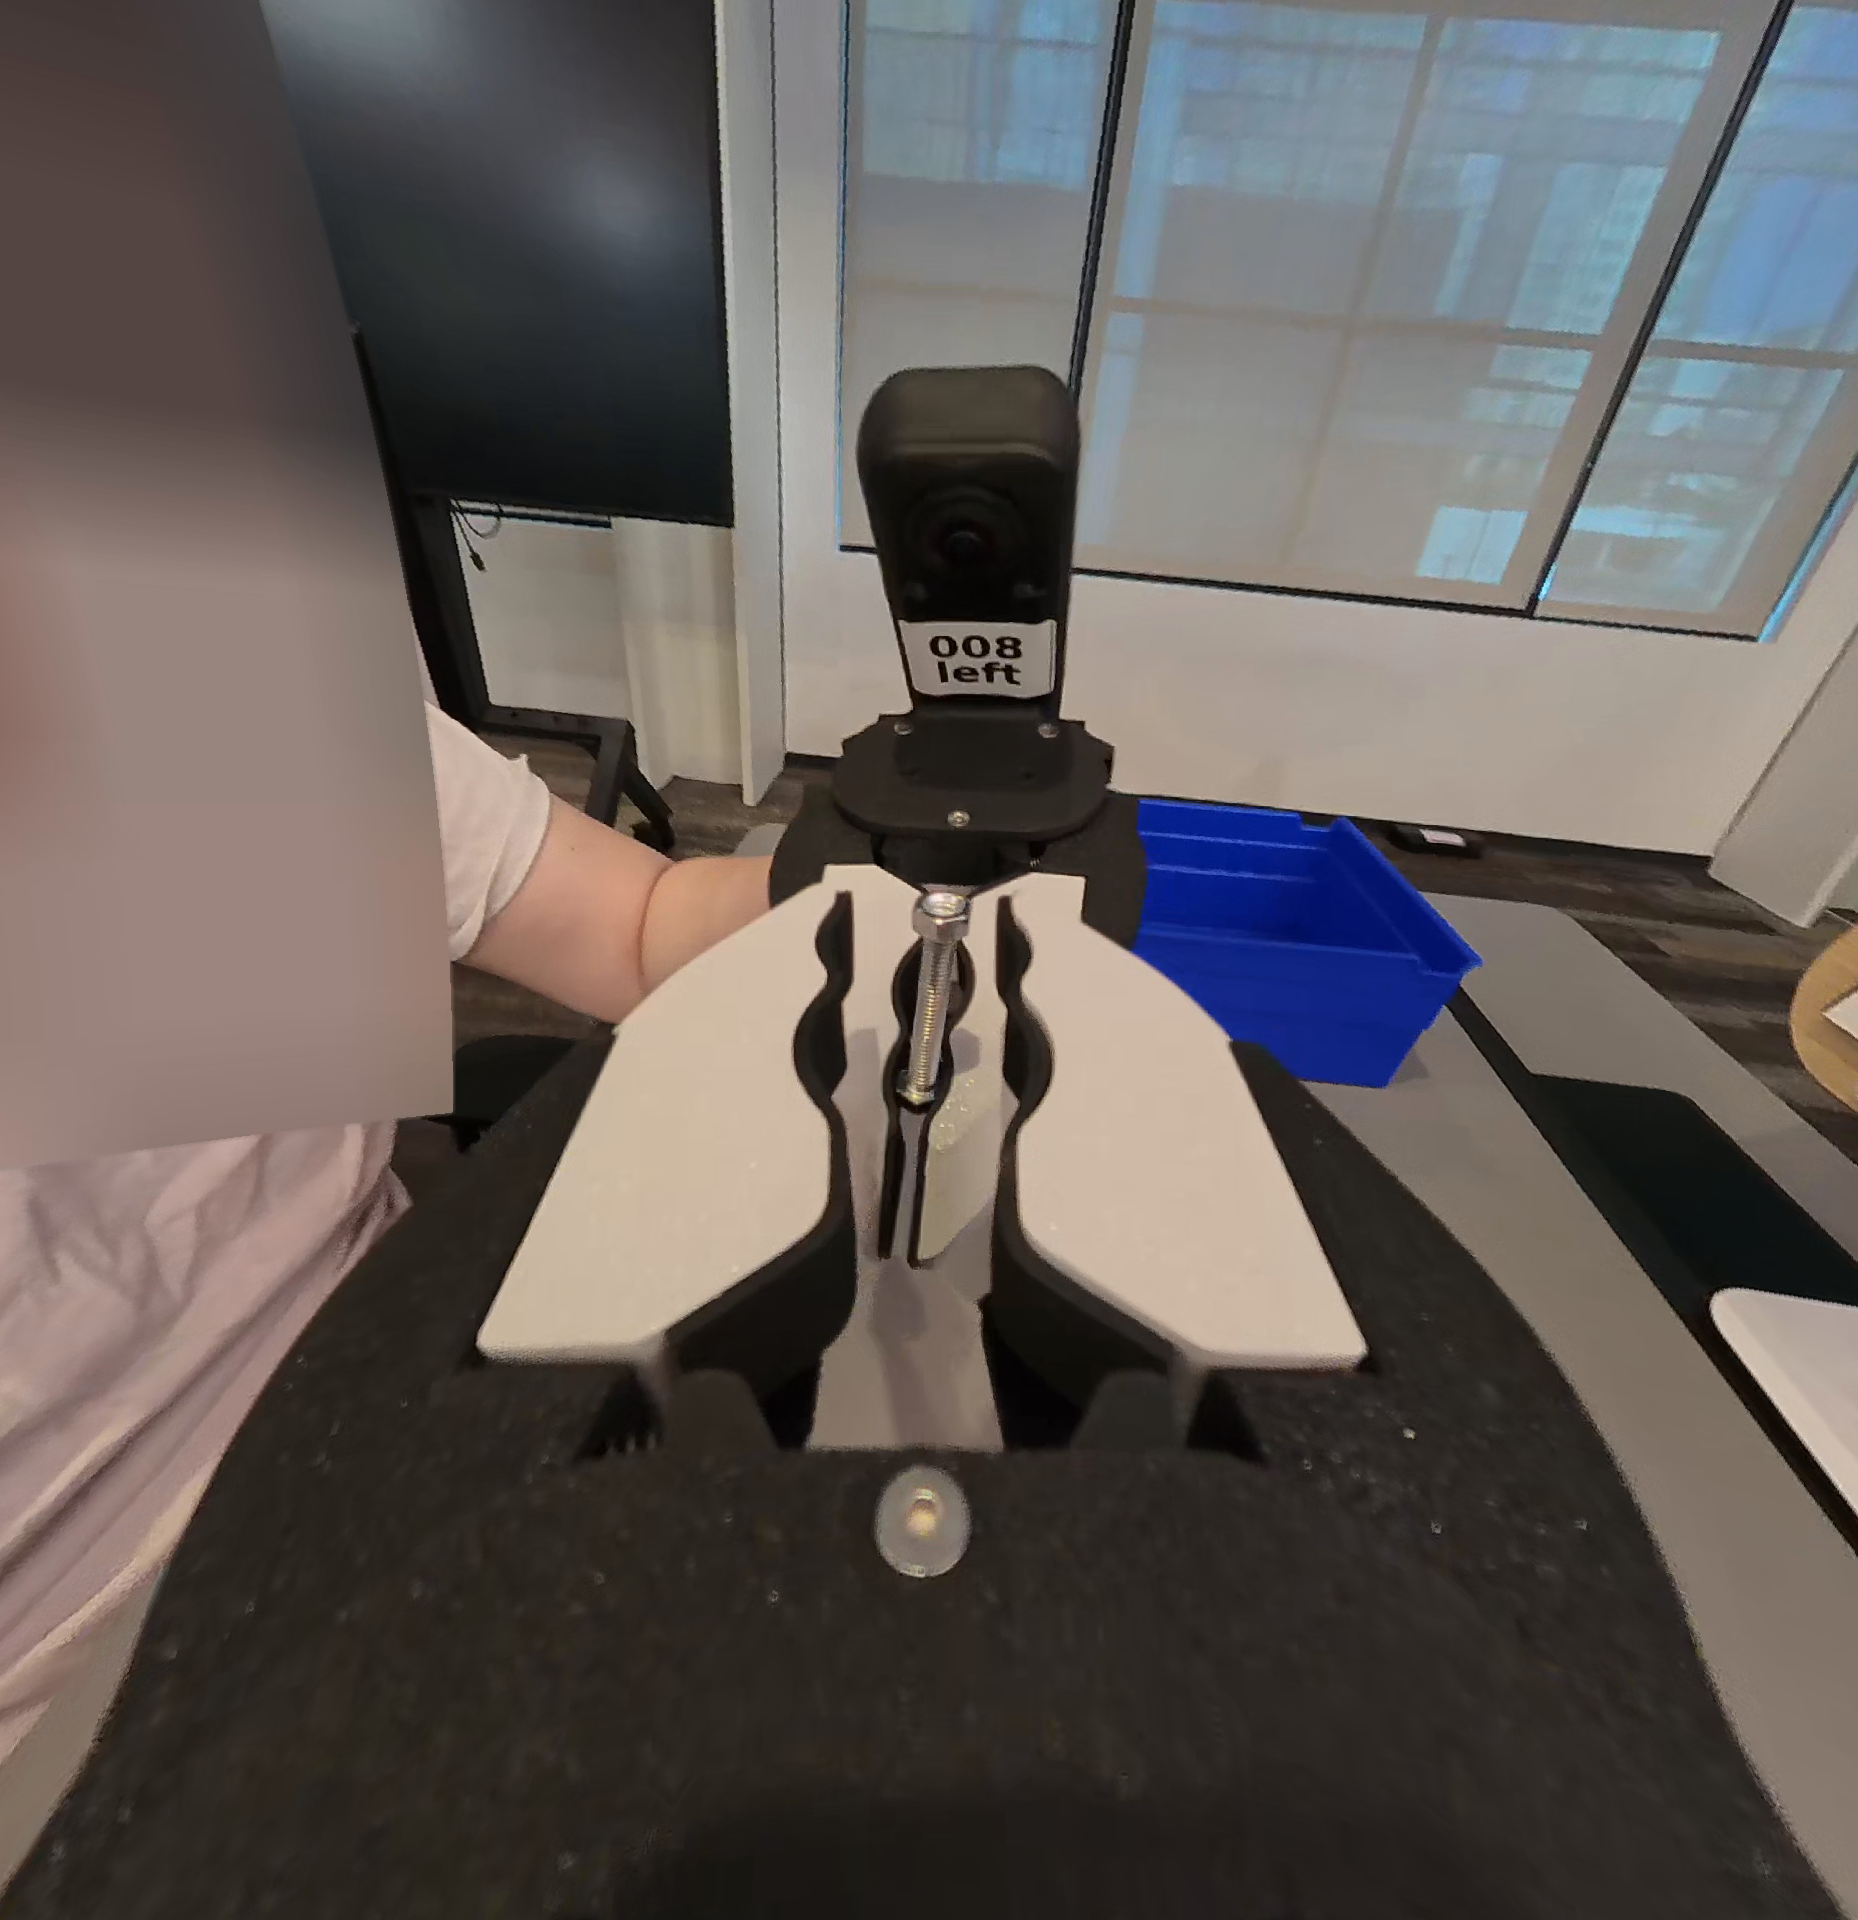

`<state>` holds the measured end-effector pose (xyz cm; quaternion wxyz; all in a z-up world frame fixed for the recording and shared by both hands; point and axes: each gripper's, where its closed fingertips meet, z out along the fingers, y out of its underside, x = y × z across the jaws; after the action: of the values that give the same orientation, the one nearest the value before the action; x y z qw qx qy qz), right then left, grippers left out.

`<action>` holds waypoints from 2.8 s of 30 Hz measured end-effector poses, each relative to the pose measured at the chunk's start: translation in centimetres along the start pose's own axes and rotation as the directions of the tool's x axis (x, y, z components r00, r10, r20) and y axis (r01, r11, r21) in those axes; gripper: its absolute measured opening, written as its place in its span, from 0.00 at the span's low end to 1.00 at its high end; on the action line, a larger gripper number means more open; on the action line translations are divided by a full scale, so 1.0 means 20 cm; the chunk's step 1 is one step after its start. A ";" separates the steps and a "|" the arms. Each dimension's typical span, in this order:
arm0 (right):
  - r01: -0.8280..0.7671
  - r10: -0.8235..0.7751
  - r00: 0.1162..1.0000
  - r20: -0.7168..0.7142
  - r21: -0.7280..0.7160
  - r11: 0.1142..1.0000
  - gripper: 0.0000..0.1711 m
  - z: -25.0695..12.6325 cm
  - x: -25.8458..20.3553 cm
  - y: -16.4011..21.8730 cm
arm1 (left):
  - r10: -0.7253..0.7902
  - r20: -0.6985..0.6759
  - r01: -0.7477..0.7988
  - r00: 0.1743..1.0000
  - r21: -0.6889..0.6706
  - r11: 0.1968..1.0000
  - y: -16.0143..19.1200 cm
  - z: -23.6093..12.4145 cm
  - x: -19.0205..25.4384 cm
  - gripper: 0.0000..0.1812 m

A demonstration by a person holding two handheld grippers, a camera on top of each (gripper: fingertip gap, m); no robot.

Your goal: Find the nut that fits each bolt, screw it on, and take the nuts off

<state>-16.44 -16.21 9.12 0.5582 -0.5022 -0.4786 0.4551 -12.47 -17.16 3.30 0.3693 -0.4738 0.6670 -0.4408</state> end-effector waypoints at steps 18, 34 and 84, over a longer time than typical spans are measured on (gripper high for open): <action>0.043 -0.043 0.999 -0.020 -0.011 0.999 0.12 -0.03 0.01 -0.01 | -0.011 0.024 0.010 1.000 0.005 1.000 0.00 -0.01 -0.03 0.02; 0.076 -0.082 0.992 -0.096 -0.068 0.995 0.09 0.00 0.04 0.01 | 0.007 0.055 -0.006 0.998 -0.015 1.000 0.01 0.00 -0.04 0.02; -0.112 0.119 0.992 0.046 -0.129 0.985 0.06 -0.04 0.00 0.06 | -0.025 -0.058 0.021 0.998 -0.061 0.998 0.05 0.03 0.03 0.02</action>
<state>-15.60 -16.24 7.98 0.4851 -0.5509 -0.4913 0.4688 -12.51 -17.78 2.09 0.3299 -0.4792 0.6850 -0.4385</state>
